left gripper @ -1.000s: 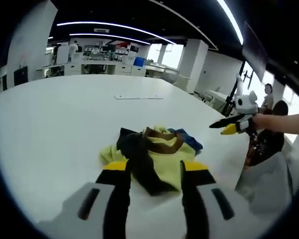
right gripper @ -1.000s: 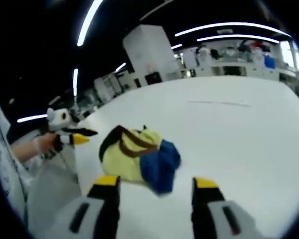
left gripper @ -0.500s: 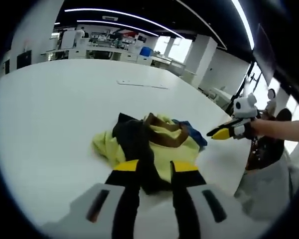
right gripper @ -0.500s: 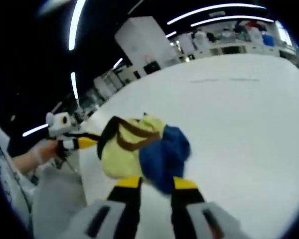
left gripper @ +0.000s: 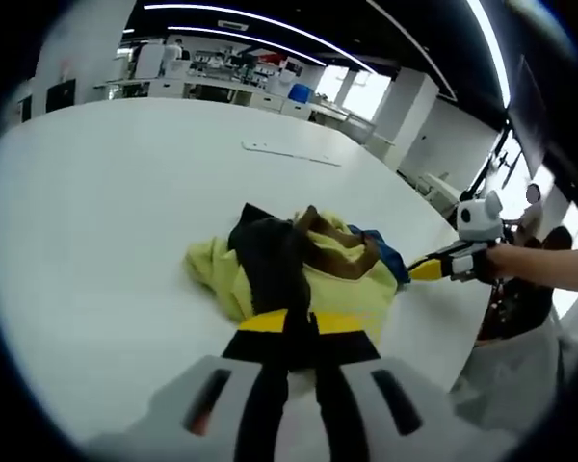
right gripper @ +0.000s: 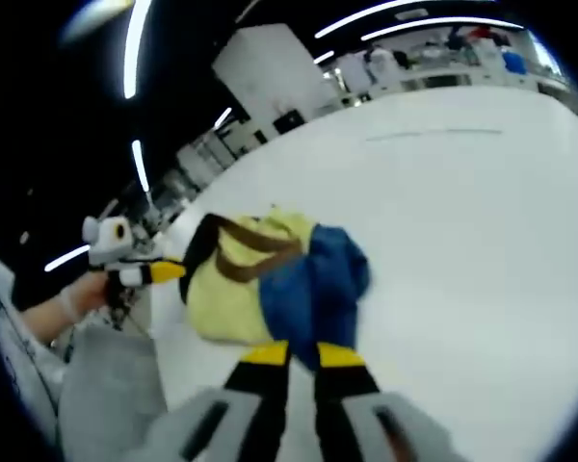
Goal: Fold the garment on the visible template until the final outline fits inside the template.
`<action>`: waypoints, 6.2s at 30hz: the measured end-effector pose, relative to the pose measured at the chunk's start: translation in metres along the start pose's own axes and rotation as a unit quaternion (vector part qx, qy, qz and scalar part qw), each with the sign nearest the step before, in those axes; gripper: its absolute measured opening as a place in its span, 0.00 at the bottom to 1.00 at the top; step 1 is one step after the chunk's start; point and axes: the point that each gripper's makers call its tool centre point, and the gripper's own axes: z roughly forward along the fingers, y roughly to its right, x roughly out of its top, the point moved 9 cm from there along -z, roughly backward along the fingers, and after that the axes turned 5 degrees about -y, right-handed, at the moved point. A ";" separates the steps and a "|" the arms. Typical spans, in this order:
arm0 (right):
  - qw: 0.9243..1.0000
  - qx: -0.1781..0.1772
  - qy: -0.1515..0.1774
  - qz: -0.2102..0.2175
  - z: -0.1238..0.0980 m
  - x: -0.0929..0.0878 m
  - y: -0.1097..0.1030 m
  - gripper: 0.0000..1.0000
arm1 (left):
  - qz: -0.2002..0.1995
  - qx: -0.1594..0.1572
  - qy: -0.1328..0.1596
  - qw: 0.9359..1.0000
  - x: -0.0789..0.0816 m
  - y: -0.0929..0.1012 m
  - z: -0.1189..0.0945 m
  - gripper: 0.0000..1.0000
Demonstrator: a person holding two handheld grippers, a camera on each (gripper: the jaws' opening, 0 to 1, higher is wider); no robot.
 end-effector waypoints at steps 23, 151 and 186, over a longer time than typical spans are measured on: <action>0.996 -0.013 0.089 -0.025 -0.060 0.021 -0.013 0.00 | -0.006 0.008 0.031 0.999 0.026 -0.005 -0.040 0.00; 0.988 -0.083 0.052 -0.118 -0.003 0.150 0.103 0.82 | 0.209 -0.066 -0.002 0.976 0.149 -0.081 0.091 0.96; 0.949 -0.114 0.002 -0.295 -0.079 0.065 -0.002 0.73 | 0.217 -0.088 0.038 0.971 0.089 -0.027 -0.040 0.95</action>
